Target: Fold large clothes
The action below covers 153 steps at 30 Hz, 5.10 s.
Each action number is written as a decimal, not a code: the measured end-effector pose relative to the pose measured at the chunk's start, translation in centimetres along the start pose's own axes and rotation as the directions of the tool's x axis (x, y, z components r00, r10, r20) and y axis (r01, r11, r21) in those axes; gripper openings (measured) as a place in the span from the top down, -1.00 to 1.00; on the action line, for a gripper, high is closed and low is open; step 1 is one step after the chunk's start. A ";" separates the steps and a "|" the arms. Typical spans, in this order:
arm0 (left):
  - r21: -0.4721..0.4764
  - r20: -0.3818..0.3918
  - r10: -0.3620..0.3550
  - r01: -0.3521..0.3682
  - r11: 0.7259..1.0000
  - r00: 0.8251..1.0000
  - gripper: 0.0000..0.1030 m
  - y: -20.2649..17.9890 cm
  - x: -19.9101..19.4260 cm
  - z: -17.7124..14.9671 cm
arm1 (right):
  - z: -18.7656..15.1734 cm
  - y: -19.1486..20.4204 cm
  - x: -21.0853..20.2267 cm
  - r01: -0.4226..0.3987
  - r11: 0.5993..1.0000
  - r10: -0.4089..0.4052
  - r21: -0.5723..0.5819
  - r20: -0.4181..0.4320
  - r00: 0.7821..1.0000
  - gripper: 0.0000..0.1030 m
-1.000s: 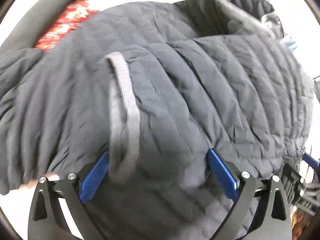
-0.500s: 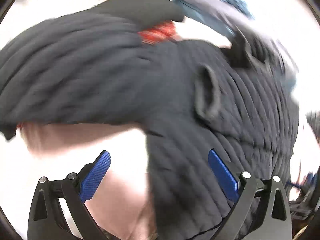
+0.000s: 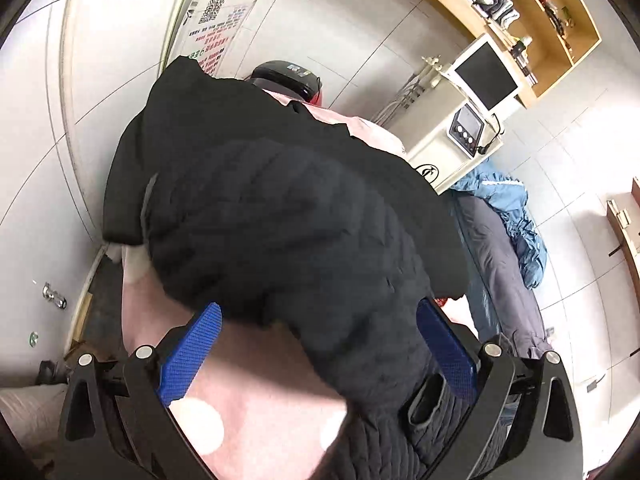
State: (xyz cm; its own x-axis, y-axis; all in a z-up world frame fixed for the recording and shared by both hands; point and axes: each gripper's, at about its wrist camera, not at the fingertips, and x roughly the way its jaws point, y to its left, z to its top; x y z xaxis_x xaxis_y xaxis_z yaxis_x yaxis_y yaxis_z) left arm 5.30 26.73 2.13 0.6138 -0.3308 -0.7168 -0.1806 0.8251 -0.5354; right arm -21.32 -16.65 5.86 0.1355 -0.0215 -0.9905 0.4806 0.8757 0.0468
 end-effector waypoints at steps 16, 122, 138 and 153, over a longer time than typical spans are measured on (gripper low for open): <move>0.728 -0.113 -0.100 0.151 0.668 0.989 0.66 -24.6 4.4 -9.3 | 0.0 -5.1 -1.5 0.016 0.992 -0.023 0.124 0.055 0.998 -0.91; 0.855 -0.382 0.263 0.230 0.465 0.886 -0.88 -21.9 19.7 -21.4 | 6.6 -12.3 2.4 -0.017 0.978 -0.002 0.207 0.091 0.996 -0.91; 0.786 -0.448 0.280 0.226 0.575 0.849 -0.85 -8.6 12.0 -20.0 | -10.5 -17.0 0.8 -0.086 0.936 0.074 0.342 0.049 0.996 -0.91; 0.524 -0.680 0.129 0.355 0.774 0.722 -0.61 -1.4 9.4 -19.7 | -19.0 -20.8 0.4 -0.195 0.895 0.194 0.400 0.042 0.980 -0.91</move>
State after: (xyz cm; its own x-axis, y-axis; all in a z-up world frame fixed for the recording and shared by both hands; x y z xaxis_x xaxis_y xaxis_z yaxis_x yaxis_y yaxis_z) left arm -3.82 13.39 -12.65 -0.1027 -0.4438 -0.8902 0.4807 0.7614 -0.4351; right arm -47.75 -25.73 2.07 0.2630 0.1287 -0.9562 0.7507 0.5952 0.2866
